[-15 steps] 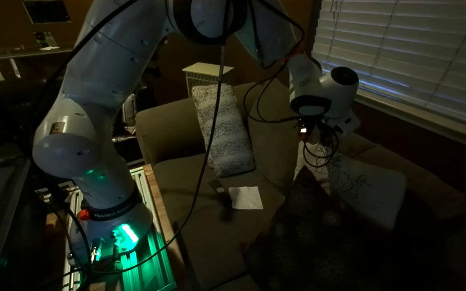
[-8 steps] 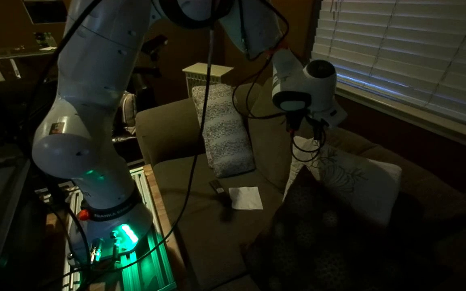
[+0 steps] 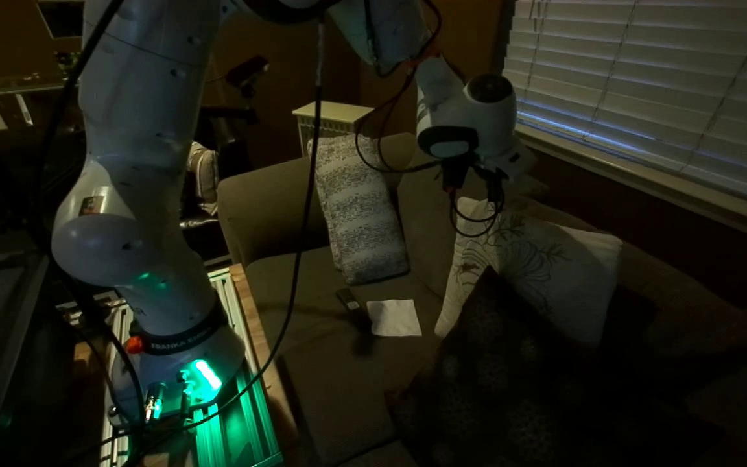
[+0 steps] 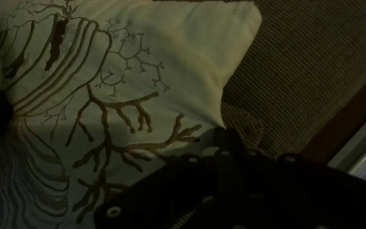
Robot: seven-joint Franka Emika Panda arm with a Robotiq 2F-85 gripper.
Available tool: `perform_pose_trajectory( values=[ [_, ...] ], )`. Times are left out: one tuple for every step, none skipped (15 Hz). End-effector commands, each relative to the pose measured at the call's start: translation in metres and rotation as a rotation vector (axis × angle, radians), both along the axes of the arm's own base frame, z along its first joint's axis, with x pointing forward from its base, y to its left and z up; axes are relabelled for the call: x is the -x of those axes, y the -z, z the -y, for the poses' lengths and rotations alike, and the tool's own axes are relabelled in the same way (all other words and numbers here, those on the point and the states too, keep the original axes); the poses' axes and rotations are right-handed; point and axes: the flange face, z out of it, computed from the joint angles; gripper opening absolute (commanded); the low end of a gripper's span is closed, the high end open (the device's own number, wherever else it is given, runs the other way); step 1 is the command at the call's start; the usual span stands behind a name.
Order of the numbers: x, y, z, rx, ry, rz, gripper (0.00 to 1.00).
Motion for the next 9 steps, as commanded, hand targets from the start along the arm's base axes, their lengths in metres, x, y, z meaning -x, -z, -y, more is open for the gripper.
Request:
perform_pose_trajectory(
  values=[
    [0.006, -0.024, -0.029, -0.017, -0.024, 0.043, 0.00],
    [0.006, -0.023, -0.034, -0.020, -0.032, 0.041, 0.00],
    [0.006, -0.020, -0.036, -0.017, -0.039, 0.030, 0.00],
    [0.008, -0.017, -0.036, -0.002, -0.052, 0.022, 0.00],
    [0.008, -0.014, -0.037, 0.004, -0.063, 0.018, 0.00],
    [0.003, 0.001, -0.024, -0.001, -0.038, 0.004, 0.01],
    [0.004, 0.002, -0.025, 0.000, -0.041, 0.001, 0.01],
    [0.005, 0.003, -0.026, 0.000, -0.043, 0.000, 0.01],
    [0.005, 0.003, -0.026, 0.001, -0.044, 0.000, 0.01]
  ],
)
